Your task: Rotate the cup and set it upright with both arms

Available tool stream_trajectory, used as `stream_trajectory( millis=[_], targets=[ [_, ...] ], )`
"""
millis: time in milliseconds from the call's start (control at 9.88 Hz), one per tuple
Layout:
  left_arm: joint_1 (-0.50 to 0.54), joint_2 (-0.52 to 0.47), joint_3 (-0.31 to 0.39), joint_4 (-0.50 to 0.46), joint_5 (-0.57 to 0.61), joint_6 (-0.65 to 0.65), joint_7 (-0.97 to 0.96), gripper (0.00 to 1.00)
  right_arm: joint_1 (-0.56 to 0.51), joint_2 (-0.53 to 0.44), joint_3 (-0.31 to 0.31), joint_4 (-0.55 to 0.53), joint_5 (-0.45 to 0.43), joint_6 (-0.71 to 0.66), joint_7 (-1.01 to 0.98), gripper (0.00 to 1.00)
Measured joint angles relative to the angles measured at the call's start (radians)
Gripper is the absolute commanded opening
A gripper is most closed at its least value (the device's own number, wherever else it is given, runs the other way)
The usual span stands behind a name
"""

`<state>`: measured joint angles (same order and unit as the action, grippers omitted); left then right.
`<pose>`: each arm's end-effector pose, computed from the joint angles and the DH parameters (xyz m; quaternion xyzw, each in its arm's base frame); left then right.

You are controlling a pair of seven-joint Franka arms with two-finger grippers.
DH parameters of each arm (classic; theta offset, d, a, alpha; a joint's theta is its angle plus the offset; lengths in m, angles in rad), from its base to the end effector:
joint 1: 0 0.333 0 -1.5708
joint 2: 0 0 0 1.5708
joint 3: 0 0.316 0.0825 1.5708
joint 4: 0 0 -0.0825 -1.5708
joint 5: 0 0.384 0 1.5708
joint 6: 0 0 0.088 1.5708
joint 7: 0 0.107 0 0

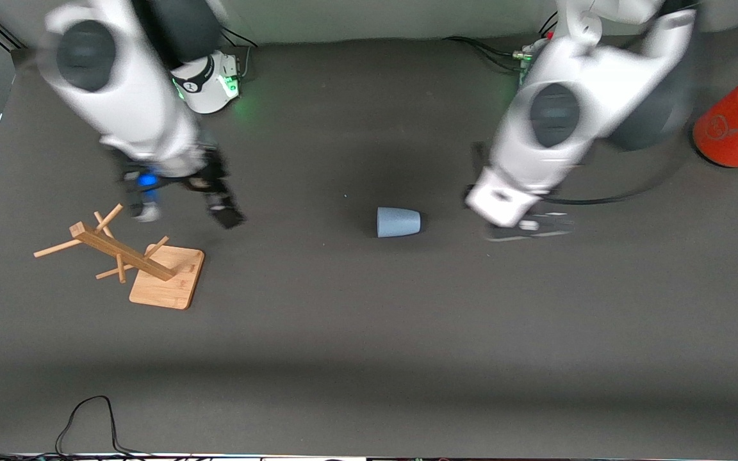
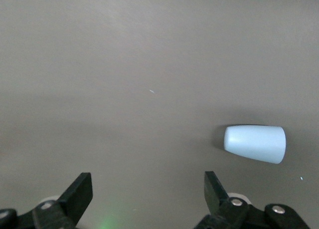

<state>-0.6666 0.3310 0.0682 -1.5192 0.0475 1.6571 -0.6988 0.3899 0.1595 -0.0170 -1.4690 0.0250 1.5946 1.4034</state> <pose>0.5272 -0.3599 0.4572 -0.9938 -0.0448 0.0556 0.0855 0.5613 0.2233 0.5822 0.8698 -0.4930 -0.0193 0.0061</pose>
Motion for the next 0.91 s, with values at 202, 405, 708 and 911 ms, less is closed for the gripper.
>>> stream_trajectory(
  millis=[202,405,708,911],
  targets=[
    [-0.143,0.111,0.0,0.004,0.057,0.048,-0.18,1.0,-0.145,-0.066,0.019,-0.052,-0.001,-0.02,-0.347,1.0],
    [-0.233,0.235,0.002,0.048,0.094,0.066,-0.352,1.0,-0.265,-0.084,0.029,-0.065,-0.005,-0.028,-0.677,1.0],
    [-0.307,0.382,0.004,0.182,0.15,0.074,-0.514,1.0,-0.399,-0.094,0.032,-0.066,-0.028,-0.026,-1.081,1.0],
    [-0.332,0.448,0.005,0.225,0.182,0.115,-0.587,1.0,-0.424,-0.094,0.031,-0.066,-0.033,-0.015,-1.263,1.0]
  ],
)
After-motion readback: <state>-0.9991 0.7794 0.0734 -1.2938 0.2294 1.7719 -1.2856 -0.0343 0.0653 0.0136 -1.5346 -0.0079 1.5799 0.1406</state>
